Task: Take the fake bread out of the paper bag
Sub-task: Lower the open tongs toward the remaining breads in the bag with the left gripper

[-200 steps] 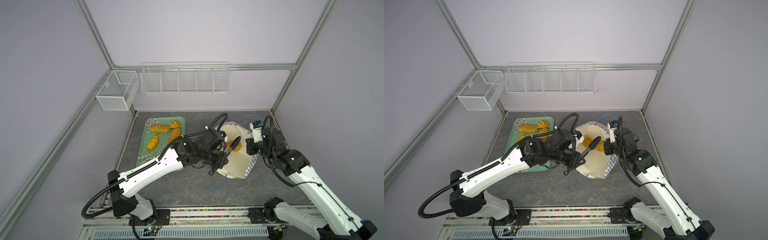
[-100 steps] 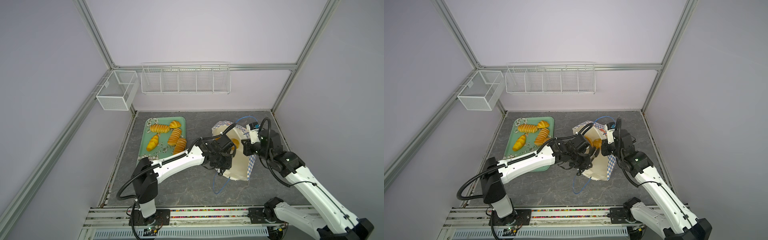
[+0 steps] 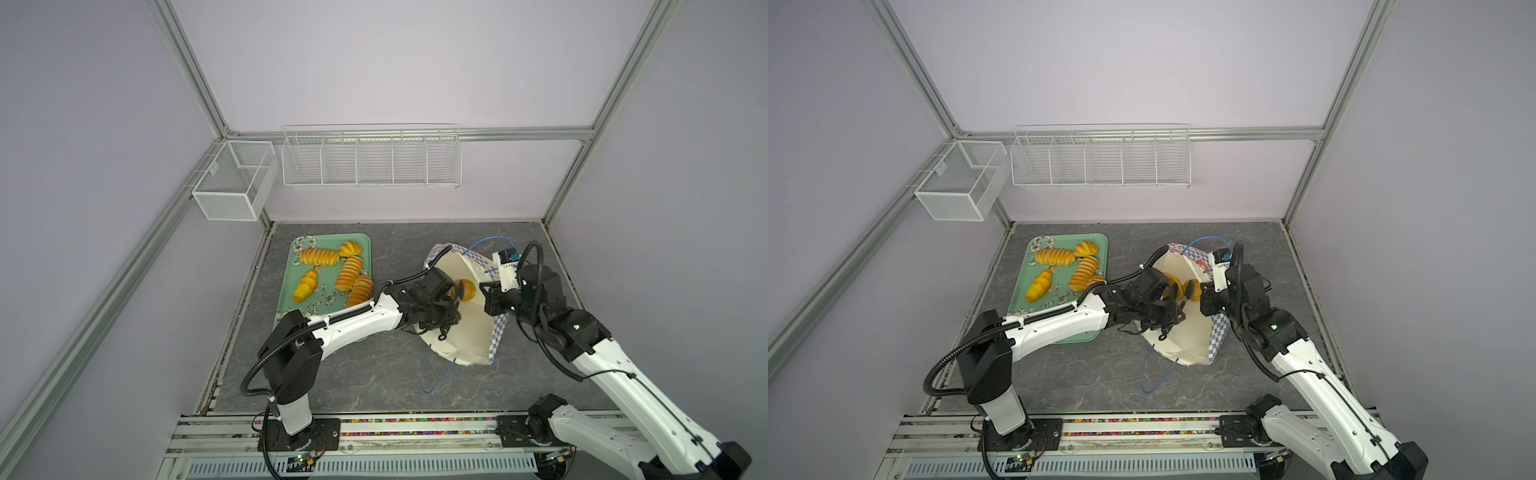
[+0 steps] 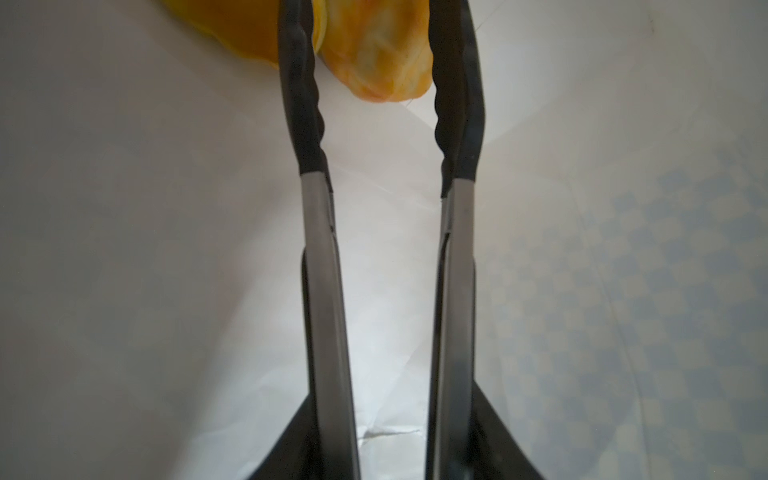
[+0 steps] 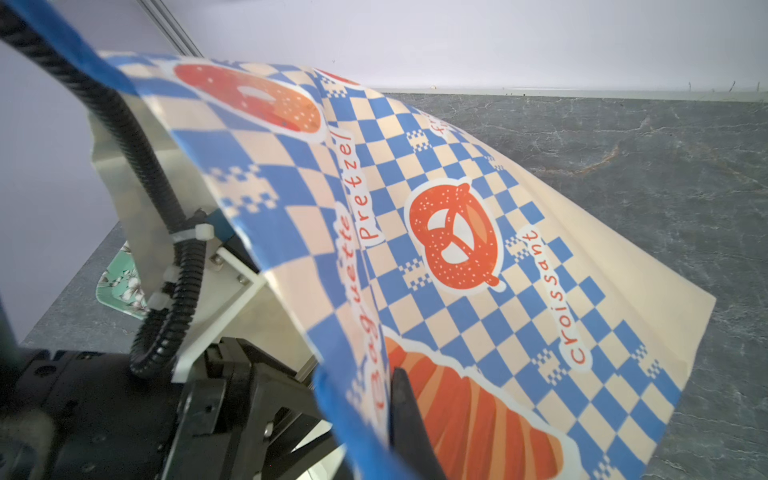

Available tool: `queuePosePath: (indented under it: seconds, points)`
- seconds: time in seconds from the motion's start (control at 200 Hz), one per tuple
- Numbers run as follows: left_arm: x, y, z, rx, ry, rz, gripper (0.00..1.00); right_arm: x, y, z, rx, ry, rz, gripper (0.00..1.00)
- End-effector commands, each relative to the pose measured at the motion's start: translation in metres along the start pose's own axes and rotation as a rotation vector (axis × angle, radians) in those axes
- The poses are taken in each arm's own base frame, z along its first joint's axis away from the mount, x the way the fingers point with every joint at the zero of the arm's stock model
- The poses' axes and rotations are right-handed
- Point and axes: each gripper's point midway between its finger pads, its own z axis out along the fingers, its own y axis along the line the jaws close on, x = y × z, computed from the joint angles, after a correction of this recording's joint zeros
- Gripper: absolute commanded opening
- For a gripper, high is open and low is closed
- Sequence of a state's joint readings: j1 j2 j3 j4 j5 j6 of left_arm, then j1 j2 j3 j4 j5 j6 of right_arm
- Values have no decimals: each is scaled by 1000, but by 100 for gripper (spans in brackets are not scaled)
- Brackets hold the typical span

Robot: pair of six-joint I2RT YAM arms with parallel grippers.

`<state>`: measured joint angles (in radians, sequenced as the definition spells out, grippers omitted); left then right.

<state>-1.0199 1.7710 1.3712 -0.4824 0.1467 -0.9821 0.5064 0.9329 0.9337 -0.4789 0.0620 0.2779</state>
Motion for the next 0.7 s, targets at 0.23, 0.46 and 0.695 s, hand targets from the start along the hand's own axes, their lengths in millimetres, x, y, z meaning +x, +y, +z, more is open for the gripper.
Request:
queuePosePath:
  seconds: [0.23, 0.46, 0.695]
  points:
    - [-27, 50, 8, -263, -86, 18, 47, 0, 15, 12, -40, -18, 44, 7]
    - [-33, 57, 27, -296, -54, 50, 47, 0, 18, 13, -38, -10, 29, 7]
    - [-36, 60, 25, -331, -27, 95, 41, 3, 18, 13, -35, -7, 23, 7]
